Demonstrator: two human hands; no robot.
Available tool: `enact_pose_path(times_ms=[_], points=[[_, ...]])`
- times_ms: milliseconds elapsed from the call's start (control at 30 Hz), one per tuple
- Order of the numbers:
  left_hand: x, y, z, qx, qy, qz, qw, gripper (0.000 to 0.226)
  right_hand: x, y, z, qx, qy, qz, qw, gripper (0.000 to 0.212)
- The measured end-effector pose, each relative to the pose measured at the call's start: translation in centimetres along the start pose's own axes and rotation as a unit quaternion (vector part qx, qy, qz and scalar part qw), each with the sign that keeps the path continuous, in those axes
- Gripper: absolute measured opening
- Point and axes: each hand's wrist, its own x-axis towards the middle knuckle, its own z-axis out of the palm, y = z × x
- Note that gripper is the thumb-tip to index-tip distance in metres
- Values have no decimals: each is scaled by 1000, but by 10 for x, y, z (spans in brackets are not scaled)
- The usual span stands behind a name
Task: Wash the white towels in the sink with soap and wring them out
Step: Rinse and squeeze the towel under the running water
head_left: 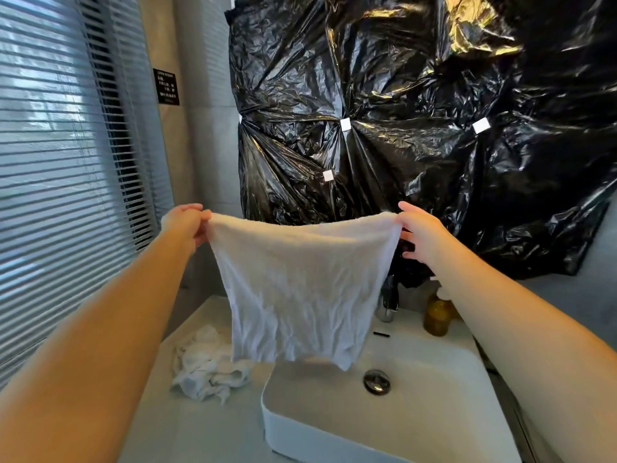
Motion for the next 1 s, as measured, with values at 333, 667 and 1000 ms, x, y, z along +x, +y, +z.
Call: enact_pose_path(times_ms=[333,667,1000], points=[[26,29,-21,-44,84,139,986,18,12,-12,33,-7,37,-166,985,41],[125,16,-66,-48,96,104,989,21,47,0,132,3,41,-186,982,30],[234,-28,-86,18,70,53,996,16,99,60,209,-20,80,-137,987,18]])
